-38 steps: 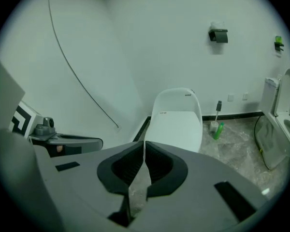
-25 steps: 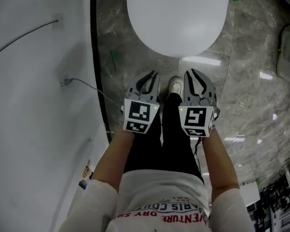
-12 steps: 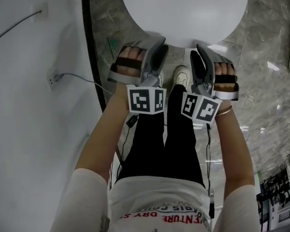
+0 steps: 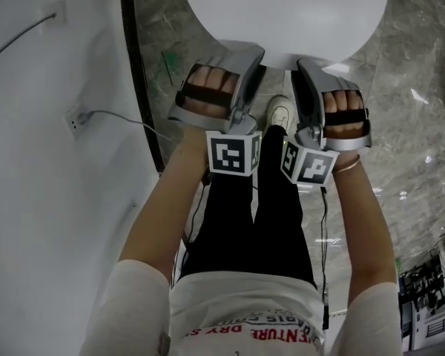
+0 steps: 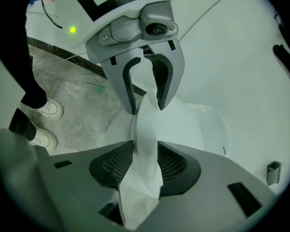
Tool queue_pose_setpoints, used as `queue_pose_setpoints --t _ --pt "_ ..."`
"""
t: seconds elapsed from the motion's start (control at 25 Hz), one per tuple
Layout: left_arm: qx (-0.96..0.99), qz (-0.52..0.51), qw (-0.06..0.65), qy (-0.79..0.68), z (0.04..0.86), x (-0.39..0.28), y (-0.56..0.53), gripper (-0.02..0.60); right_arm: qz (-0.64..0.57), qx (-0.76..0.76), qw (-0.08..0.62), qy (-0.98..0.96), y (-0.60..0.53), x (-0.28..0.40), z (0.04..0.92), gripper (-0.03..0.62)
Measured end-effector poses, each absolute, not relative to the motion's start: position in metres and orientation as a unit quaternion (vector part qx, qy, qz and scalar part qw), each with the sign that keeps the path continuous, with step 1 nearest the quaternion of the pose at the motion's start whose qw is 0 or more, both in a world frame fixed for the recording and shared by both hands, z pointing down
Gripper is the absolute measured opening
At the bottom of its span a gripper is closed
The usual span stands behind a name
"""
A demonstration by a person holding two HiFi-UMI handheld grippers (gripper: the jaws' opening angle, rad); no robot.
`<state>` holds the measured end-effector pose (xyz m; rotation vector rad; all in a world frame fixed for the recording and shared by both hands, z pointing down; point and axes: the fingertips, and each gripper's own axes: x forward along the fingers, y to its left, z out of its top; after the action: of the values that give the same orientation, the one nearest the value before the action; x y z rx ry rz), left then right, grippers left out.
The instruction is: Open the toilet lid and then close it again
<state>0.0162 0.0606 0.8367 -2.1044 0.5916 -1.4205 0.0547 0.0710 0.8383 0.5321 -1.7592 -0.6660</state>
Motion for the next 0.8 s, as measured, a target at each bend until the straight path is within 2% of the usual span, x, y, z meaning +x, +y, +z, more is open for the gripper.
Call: queue_pose_setpoints --t 0.16,0.36,0.8 --pt "-0.782 -0.521 0.253 0.23 0.833 0.017 0.059 0.198 -0.281 0.227 0.564 -0.743 0.068 0.058 0.832 0.153" --pt "-0.802 -0.521 0.171 0.236 0.829 0.013 0.057 0.198 -0.25 0.228 0.569 -0.75 0.066 0.059 0.825 0.167" --pt "-0.812 -0.496 0.173 0.254 0.786 0.014 0.053 0.173 -0.223 0.231 0.555 -0.767 0.062 0.059 0.778 0.167"
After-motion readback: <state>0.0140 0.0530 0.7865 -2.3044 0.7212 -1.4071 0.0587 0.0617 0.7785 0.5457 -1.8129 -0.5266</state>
